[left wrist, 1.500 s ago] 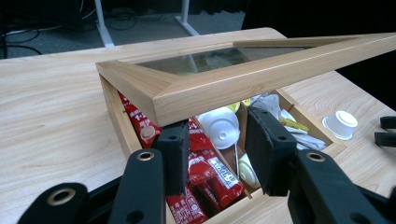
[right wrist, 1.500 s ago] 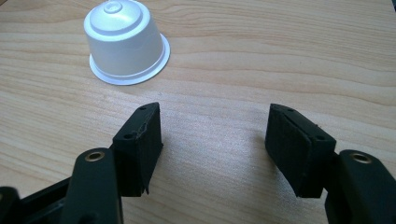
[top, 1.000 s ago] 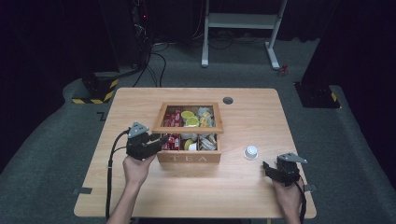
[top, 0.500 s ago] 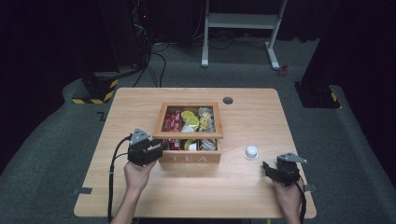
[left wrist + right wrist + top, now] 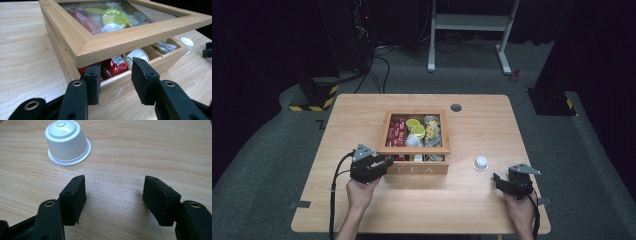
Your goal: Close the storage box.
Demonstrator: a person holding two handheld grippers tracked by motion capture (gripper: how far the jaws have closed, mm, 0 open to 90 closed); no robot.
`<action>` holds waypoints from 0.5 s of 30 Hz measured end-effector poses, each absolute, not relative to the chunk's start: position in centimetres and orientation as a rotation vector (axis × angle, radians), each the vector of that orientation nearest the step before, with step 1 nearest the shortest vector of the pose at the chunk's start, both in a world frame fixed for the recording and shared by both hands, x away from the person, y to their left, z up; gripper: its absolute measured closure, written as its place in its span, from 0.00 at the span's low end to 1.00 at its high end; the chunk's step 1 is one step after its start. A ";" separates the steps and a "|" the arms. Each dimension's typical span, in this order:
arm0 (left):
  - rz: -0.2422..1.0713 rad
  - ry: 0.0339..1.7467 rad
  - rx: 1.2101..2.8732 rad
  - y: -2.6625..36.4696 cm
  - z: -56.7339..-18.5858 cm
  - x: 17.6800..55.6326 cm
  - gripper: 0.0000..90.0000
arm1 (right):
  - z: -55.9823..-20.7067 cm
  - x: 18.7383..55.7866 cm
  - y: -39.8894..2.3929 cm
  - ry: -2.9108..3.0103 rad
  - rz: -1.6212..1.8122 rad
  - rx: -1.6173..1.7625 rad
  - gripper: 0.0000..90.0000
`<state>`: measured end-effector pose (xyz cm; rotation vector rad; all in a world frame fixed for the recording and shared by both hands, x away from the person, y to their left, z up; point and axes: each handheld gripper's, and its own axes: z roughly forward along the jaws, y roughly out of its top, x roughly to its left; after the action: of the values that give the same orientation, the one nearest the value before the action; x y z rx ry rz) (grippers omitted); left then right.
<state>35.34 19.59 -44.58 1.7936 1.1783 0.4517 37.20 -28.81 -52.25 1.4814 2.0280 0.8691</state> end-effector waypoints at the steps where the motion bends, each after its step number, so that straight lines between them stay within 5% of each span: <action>1: 0.451 1.179 1.798 19.6 -44.7 35.3 0.66 | -52.2 37.2 -28.8 2.028 0.869 1.482 0.39; 15: 0.457 1.186 1.816 19.4 -45.3 35.1 0.66 | -52.2 37.2 -28.8 2.028 0.869 1.482 0.39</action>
<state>35.13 19.39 -45.33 1.8163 1.1860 0.4567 37.20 -28.81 -52.24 1.4818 2.0281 0.8692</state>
